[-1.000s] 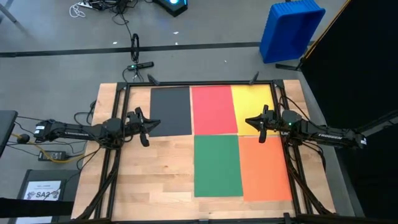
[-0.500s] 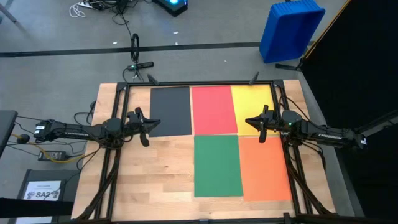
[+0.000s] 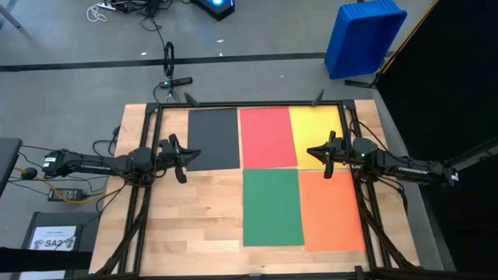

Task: Organize paper
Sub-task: Return to Home Position

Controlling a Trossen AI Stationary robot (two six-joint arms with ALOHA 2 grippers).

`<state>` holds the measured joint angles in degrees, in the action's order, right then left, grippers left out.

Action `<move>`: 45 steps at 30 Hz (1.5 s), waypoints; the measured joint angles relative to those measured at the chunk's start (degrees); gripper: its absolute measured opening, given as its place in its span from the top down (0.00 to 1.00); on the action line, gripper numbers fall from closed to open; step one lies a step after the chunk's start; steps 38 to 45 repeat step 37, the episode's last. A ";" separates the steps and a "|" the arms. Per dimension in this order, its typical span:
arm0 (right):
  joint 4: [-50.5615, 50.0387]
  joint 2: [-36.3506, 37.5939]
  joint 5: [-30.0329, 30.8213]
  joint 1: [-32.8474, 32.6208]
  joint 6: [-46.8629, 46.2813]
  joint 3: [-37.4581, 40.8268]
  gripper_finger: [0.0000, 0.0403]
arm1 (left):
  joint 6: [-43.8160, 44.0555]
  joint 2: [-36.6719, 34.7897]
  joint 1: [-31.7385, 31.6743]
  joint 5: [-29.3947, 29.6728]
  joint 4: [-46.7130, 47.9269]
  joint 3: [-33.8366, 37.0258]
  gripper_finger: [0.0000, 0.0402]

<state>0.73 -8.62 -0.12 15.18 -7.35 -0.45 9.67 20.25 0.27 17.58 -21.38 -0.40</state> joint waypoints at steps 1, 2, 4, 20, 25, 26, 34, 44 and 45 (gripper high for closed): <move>0.00 0.02 0.00 0.00 0.00 0.00 0.98 | 0.00 -0.02 0.00 0.00 0.00 0.00 1.00; 0.00 0.00 0.00 0.00 0.00 0.00 0.98 | 0.00 -0.02 0.00 0.00 0.00 0.00 1.00; 0.00 0.00 0.00 0.00 0.00 0.00 0.99 | 0.00 -0.01 -0.02 0.00 0.02 0.00 1.00; 0.00 0.02 0.00 0.00 0.00 0.00 0.99 | 0.00 -0.02 0.00 0.00 0.02 0.00 1.00; 0.00 0.01 0.00 0.00 0.00 0.02 1.00 | 0.00 -0.01 -0.01 -0.01 0.00 0.00 1.00; 0.00 0.01 0.00 0.00 0.00 0.01 1.00 | 0.00 -0.02 -0.01 0.00 0.00 0.00 1.00; 0.00 0.01 0.01 0.00 0.00 0.02 0.99 | 0.00 -0.02 -0.02 0.00 0.00 0.00 1.00; 0.00 0.01 0.00 0.00 0.00 0.01 0.99 | 0.00 -0.02 -0.02 0.00 0.00 0.00 1.00; 0.00 0.01 0.00 0.00 0.00 0.01 0.99 | 0.00 -0.02 -0.02 0.00 0.00 0.00 1.00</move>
